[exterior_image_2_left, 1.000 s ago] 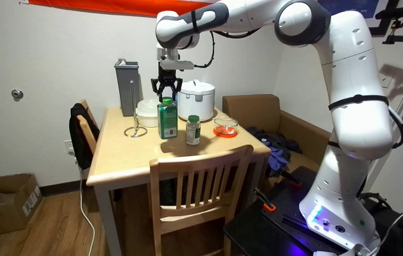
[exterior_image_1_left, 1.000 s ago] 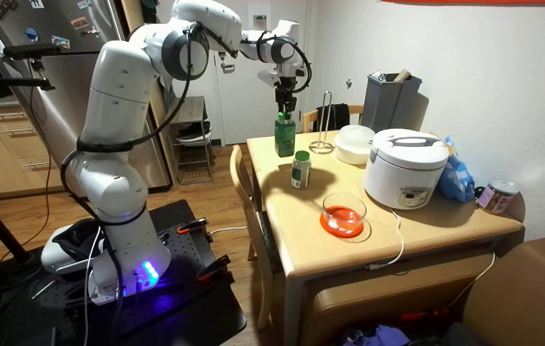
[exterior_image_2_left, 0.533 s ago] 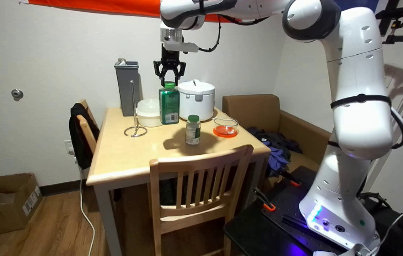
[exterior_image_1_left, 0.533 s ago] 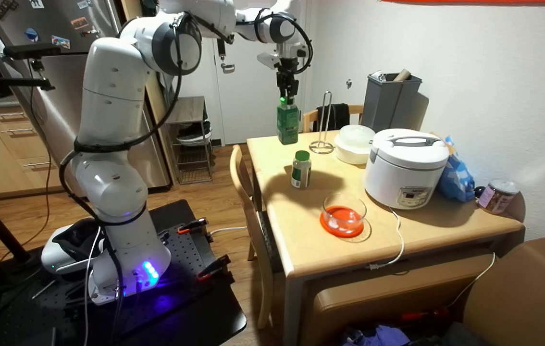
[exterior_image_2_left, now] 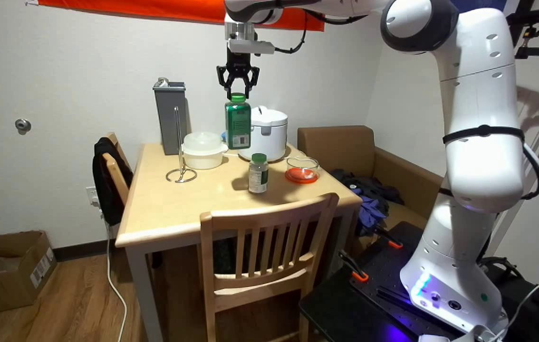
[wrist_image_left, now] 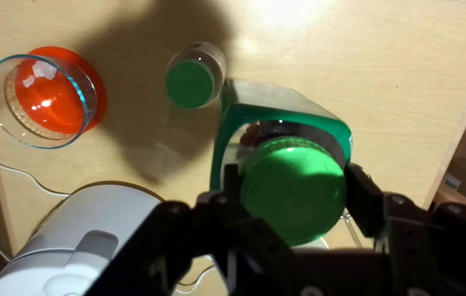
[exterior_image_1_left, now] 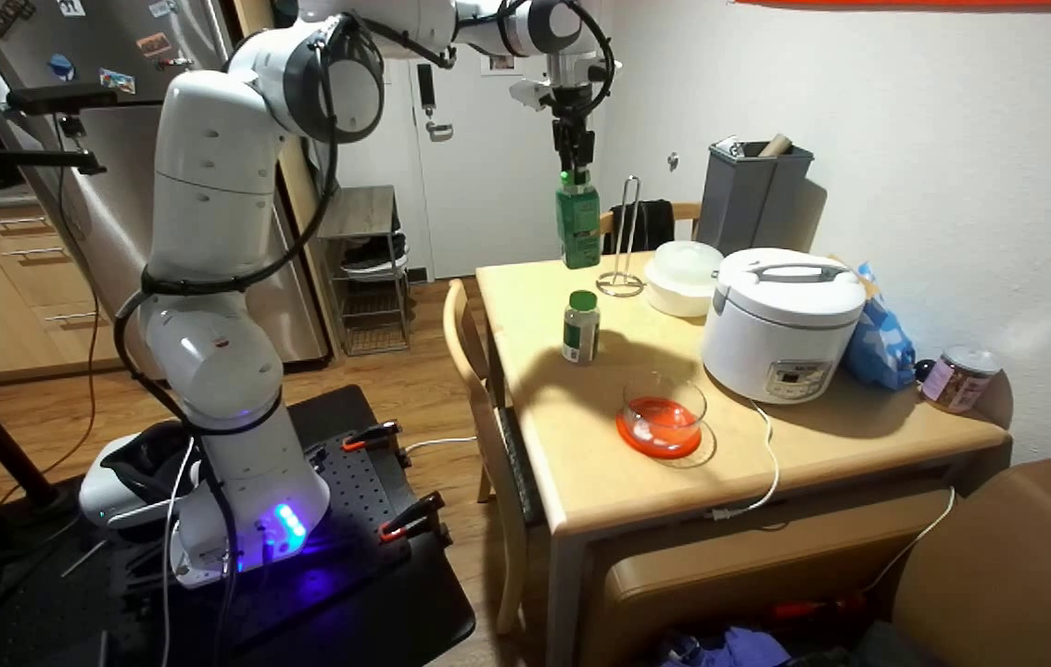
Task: Put the green bottle on top of the other bottle
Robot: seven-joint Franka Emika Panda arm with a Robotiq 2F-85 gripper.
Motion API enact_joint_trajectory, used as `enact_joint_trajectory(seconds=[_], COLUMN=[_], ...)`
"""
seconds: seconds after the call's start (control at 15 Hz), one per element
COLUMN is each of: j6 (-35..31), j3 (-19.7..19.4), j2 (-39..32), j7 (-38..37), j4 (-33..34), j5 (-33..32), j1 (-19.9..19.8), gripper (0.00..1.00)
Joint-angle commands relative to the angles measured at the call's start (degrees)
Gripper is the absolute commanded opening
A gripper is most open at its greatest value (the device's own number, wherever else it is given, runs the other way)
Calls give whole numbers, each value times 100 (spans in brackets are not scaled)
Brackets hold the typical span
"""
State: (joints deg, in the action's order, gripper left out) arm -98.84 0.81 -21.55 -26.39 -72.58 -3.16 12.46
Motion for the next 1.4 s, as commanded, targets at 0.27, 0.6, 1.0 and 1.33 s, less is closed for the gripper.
enact_joint_trajectory(seconds=[0.27,0.6,1.0,1.33], j6=[468,655,851,648], j3=[-255,-285,-289,-273], j2=[98,157,123,172], j7=[-334,-381,-417,-510], j4=[102,48,-4,-200], j5=[114,287,485,842], j1=[-177,-362,-516,-592], gripper=[39,39,39,39])
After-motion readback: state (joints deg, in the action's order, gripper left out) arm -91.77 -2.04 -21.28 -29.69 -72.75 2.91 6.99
